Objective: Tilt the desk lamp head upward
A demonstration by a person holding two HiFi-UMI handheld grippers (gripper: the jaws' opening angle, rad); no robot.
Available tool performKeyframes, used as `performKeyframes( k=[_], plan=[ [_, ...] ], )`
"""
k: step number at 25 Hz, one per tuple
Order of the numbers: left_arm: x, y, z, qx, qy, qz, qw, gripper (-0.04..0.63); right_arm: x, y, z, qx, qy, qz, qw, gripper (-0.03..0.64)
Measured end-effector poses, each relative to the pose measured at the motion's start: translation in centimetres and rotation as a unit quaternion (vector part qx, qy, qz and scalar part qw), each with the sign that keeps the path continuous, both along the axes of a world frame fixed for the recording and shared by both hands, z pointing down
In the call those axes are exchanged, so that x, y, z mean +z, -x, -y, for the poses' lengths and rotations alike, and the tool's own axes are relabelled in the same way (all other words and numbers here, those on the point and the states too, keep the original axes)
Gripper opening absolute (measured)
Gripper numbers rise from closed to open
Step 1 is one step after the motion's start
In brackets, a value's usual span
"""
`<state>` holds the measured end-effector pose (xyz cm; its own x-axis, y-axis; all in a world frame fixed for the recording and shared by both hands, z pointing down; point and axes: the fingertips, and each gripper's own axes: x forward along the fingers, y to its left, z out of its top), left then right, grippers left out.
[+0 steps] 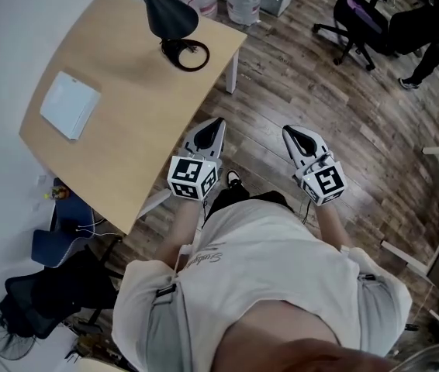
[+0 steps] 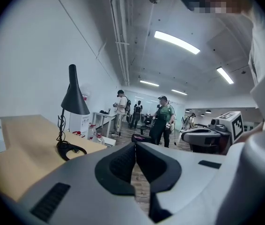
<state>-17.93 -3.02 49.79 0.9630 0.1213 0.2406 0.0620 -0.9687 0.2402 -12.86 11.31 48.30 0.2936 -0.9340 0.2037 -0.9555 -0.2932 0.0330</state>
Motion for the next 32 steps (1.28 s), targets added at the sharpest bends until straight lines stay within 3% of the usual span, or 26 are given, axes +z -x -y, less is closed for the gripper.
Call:
performKeyframes(
  k=[5, 10, 18, 26, 32],
  plan=[
    [-0.5, -3.2, 1.4, 0.016, 0.005, -0.006, 0.9998, 0.017, -0.1, -3.1, 1.1, 0.024, -0.002, 0.002, 1.0, -0.005],
    [-0.2, -6.1, 3.1, -0.004, 0.0, 0.004, 1.0, 0.017, -0.4, -6.8, 2.3, 0.027, -0.013, 0.007, 1.0, -0.005],
    [0.3, -11.9, 6.1, -0.077, 0.0, 0.021, 0.9968, 0.016, 1.7, -14.7, 7.1, -0.055, -0.023, 0.027, 0.998, -0.005],
    [-1.3, -17.9, 9.3, -0.191, -0.001, 0.031, 0.981, 0.017, 1.5, -23.7, 12.8, -0.185, -0.022, 0.021, 0.982, -0.005],
    [-1.2, -19.9, 11.2, -0.279, -0.001, 0.041, 0.9594, 0.017, 2.2, -27.4, 16.6, -0.263, -0.02, 0.04, 0.964, -0.005]
  ],
)
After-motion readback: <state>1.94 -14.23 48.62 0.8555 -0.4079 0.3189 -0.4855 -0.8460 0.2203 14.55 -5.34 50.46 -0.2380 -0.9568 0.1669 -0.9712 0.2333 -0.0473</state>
